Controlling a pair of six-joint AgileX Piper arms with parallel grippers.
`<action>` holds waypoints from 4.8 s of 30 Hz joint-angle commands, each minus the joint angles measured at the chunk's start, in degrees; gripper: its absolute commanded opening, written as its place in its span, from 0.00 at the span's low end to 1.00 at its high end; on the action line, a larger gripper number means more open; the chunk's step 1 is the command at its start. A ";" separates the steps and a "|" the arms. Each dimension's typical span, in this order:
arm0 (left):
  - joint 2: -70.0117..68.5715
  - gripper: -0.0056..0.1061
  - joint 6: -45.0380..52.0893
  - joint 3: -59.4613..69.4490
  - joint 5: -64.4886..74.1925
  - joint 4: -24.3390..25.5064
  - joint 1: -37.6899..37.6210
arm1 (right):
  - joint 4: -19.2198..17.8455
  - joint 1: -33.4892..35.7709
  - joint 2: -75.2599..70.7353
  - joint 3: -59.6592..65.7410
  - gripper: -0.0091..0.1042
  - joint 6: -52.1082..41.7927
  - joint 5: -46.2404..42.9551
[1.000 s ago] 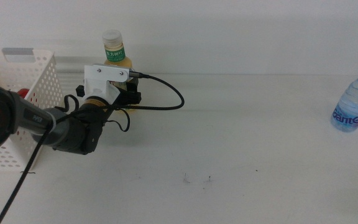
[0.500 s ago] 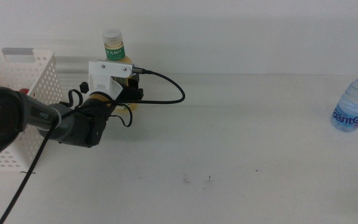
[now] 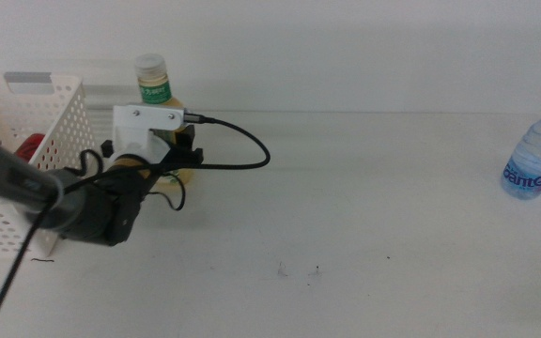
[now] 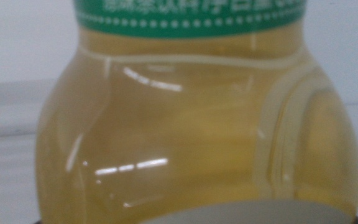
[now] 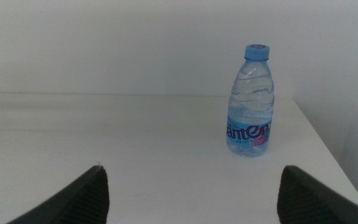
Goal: Use arms to grab the bottles and put them into the dustbin to the left of the table.
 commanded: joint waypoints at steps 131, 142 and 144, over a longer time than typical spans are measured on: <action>-33.75 0.89 26.01 -43.92 112.70 -20.50 12.39 | -0.45 0.06 -0.28 0.20 0.90 -0.24 -0.60; -43.65 0.89 32.73 -34.68 109.78 -23.93 3.19 | -0.45 0.06 -0.28 0.20 0.90 -0.24 -0.60; -45.57 0.89 32.73 -31.36 105.69 -22.63 0.54 | -0.45 0.06 -0.28 0.20 0.90 -0.24 -0.60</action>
